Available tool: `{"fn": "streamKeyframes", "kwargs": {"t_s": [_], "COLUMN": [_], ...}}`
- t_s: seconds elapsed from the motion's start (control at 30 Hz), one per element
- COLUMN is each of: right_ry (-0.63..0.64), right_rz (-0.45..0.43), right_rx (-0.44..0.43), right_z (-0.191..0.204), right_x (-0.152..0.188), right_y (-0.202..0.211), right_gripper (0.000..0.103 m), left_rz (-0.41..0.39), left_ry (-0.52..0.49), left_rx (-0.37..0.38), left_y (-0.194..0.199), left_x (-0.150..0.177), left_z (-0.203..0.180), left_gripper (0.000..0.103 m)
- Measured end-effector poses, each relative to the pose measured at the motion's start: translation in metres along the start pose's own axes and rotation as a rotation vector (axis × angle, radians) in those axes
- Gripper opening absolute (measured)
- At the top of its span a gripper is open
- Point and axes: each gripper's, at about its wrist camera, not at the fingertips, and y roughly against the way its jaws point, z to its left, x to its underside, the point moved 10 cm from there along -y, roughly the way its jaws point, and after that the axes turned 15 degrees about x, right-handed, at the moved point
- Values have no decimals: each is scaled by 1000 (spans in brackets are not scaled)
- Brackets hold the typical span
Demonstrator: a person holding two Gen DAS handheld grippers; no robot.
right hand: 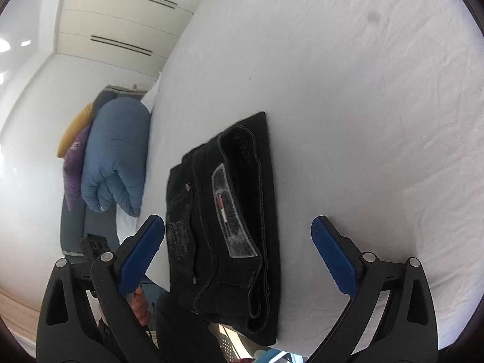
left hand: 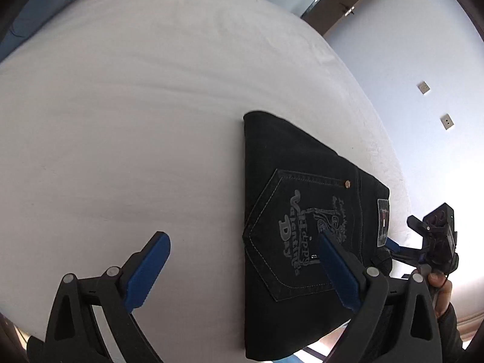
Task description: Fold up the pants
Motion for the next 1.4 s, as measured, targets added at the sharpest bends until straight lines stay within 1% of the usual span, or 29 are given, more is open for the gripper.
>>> {"fn": "streamKeyframes", "kwargs": {"t_s": [0.03,0.07,0.13,0.23,0.27,0.3,0.33,0.37,0.4,0.43,0.47,0.5,0.53,0.57,0.6,0.7,0.77,0.83,0.9,1.0,1.13,1.2,1.27,1.33,1.4], "right_ry": [6,8,12,23,25,21,18,22,29,41,55,67,82,92,93,135,187,236,267,304,322,332,345,341,324], "right_rz": [28,46,101,152,158,163,168,171,173,174,170,165,157,148,138,101,70,41,17,-25,-86,-115,-138,-139,-131], "right_rx": [18,8,-38,-28,-32,-36,-34,-29,-18,-1,21,44,77,101,98,130,173,193,191,178,157,158,155,154,144], "right_z": [3,7,20,29,31,34,38,41,46,48,49,47,44,40,38,41,49,54,68,81,97,101,103,100,92], "right_x": [-2,-4,-5,-4,-3,-4,-5,-6,-5,-4,-4,2,3,5,9,11,9,6,2,-9,-44,-68,-94,-118,-143], "right_y": [-12,-16,-26,-45,-50,-56,-61,-65,-73,-77,-80,-83,-85,-84,-84,-82,-81,-71,-62,-45,-27,-21,-18,-20,-31], "right_gripper": [99,98,94,90,87,85,83,79,72,69,59,45,38,32,28,23,19,17,16,16,16,16,16,16,16], "left_rz": [30,50,94,122,132,142,155,168,183,192,196,198,199,197,191,168,156,141,125,83,24,12,7,7,21], "left_ry": [2,0,10,-6,-19,-29,-39,-48,-61,-72,-80,-96,-123,-141,-156,-155,-145,-143,-152,-181,-244,-271,-292,-307,-314], "left_rx": [7,16,48,25,17,20,23,17,5,-1,-17,-40,-60,-75,-90,-95,-90,-82,-75,-69,-70,-77,-84,-100,-123], "left_y": [-4,-7,-22,-35,-37,-39,-41,-44,-48,-51,-49,-50,-51,-51,-51,-48,-45,-40,-35,-25,-22,-28,-38,-49,-67], "left_x": [4,10,17,19,19,20,22,24,26,29,29,31,33,34,35,37,38,37,33,19,-12,-27,-42,-51,-59], "left_z": [2,2,1,-4,-7,-11,-15,-19,-22,-26,-27,-29,-35,-39,-43,-51,-56,-62,-70,-86,-111,-120,-125,-121,-114], "left_gripper": [97,97,97,96,94,90,79,67,62,51,47,44,39,37,33,21,19,18,17,17,18,18,18,18,18]}}
